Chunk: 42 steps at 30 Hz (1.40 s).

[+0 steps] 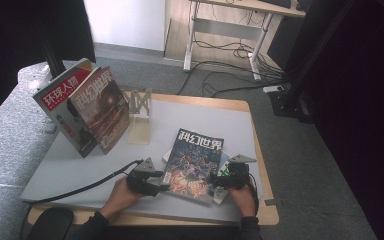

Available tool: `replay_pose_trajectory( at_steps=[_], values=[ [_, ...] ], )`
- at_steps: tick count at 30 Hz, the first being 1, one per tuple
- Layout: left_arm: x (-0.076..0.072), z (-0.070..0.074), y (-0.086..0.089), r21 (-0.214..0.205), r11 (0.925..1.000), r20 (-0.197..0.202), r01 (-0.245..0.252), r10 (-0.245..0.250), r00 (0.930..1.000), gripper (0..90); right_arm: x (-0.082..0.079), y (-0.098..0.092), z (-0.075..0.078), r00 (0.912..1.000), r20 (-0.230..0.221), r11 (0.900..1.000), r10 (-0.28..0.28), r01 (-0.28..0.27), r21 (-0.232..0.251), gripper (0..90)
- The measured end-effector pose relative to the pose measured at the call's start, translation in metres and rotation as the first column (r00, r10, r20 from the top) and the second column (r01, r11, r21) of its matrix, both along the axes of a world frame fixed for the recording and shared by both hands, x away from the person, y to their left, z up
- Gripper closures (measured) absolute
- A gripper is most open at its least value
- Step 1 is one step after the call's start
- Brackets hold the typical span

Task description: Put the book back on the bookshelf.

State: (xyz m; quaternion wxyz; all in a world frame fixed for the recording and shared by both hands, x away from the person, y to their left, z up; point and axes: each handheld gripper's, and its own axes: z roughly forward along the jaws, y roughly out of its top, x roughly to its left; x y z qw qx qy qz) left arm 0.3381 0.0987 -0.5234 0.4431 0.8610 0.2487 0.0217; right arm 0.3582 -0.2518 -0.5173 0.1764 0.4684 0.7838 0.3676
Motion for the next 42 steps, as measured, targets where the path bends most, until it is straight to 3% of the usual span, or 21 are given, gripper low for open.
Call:
replay_pose_trajectory(
  at_steps=[3,5,6,10,17,20,24,29,31,34,39,42],
  values=[
    [-0.002,-0.001,-0.003,-0.019,0.9998,-0.012,-0.003,0.003,0.9999,39.5,0.0,-0.003,0.001,0.9998,0.004,0.9998,-0.018,0.018,-0.008,1.4],
    [-0.007,0.001,-0.012,0.054,0.9985,0.046,0.003,-0.005,0.9989,39.4,0.001,-0.005,0.001,0.9996,0.008,0.9996,-0.026,0.026,-0.012,1.4],
    [-0.009,0.003,-0.014,0.072,0.9974,0.07,0.001,-0.006,0.9975,38.8,0.001,-0.006,0.001,0.9995,0.004,0.9995,-0.033,0.033,-0.005,1.4],
    [-0.01,0.011,-0.016,0.059,0.9981,0.091,0.019,-0.024,0.9955,36.8,-0.001,-0.006,0.002,0.9992,0.012,0.9992,-0.037,0.037,-0.013,2.8],
    [0.0,0.017,-0.014,0.095,0.9943,0.112,-0.049,0.038,0.993,28.5,0.003,0.004,0.007,0.9999,0.006,0.9987,-0.012,0.012,-0.049,5.7],
    [0.006,0.018,-0.013,0.102,0.994,0.086,-0.041,0.032,0.9958,25.9,0.005,0.012,0.006,1.0,0.0,0.9991,0.005,-0.005,-0.043,5.7],
    [0.01,0.011,-0.014,0.144,0.989,0.074,-0.032,0.022,0.997,24.2,0.012,0.017,0.008,0.9999,-0.006,0.9996,0.01,-0.01,-0.028,5.6],
    [0.011,0.002,-0.016,0.151,0.988,0.068,-0.033,0.023,0.9975,23.3,0.024,0.012,0.008,0.9999,-0.016,0.9999,0.005,-0.005,-0.014,5.3],
    [0.013,-0.002,-0.015,0.131,0.9905,0.06,-0.04,0.033,0.9977,20.2,0.028,0.007,0.008,0.9997,-0.023,1.0,0.0,0.0,-0.003,5.2],
    [0.019,-0.004,-0.013,0.113,0.9927,-0.008,-0.041,0.042,0.9991,17.3,0.037,0.0,0.007,0.9996,-0.026,0.9998,-0.014,0.015,0.014,5.2],
    [0.018,-0.004,-0.013,0.113,0.9925,0.003,-0.045,0.045,0.999,16.7,0.056,-0.004,0.007,0.999,-0.041,0.9989,-0.018,0.02,0.042,5.2],
    [0.019,-0.004,-0.013,0.114,0.9926,-0.001,-0.044,0.044,0.999,16.8,0.069,-0.002,0.008,0.9986,-0.052,0.9994,-0.011,0.013,0.033,5.2]
  ],
)
